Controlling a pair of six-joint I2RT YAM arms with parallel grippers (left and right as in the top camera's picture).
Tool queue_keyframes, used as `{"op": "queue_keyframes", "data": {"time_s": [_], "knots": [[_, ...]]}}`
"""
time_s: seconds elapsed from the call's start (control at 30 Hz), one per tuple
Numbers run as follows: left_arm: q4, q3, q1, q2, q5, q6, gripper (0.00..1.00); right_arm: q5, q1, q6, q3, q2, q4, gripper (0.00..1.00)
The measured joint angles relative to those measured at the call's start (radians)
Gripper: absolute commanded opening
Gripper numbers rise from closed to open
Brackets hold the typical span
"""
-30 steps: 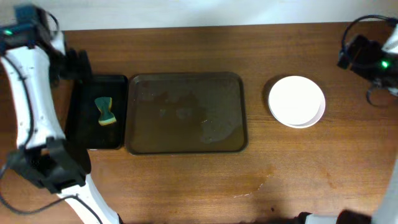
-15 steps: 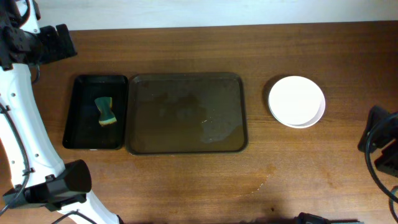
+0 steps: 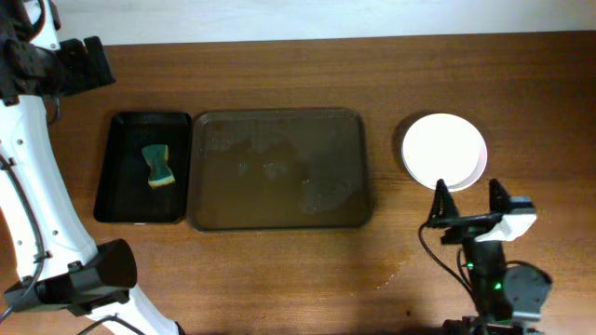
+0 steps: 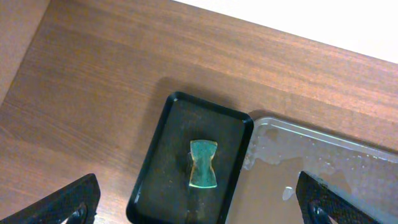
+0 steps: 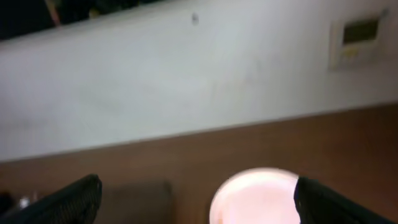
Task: Clean dirty plates on tray and stack at the side
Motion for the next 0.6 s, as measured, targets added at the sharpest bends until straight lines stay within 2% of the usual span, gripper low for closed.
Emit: {"op": "queue_keyframes", "data": {"time_s": [0.07, 0.13, 0.27, 0.6], "knots": [[0.002, 0.0, 0.0, 0.0, -0.001, 0.0, 0.99, 0.0, 0.024, 0.0, -0.121, -0.058, 0.098, 0.99], [0.002, 0.0, 0.0, 0.0, -0.001, 0.0, 0.99, 0.016, 0.061, -0.001, -0.163, -0.114, 0.055, 0.98], [0.001, -0.001, 0.0, 0.0, 0.0, 0.0, 0.99, 0.078, 0.135, 0.0, -0.166, -0.219, -0.18, 0.99], [0.002, -0.001, 0.0, 0.0, -0.001, 0.0, 0.99, 0.119, 0.15, -0.001, -0.166, -0.22, -0.184, 0.98]]}}
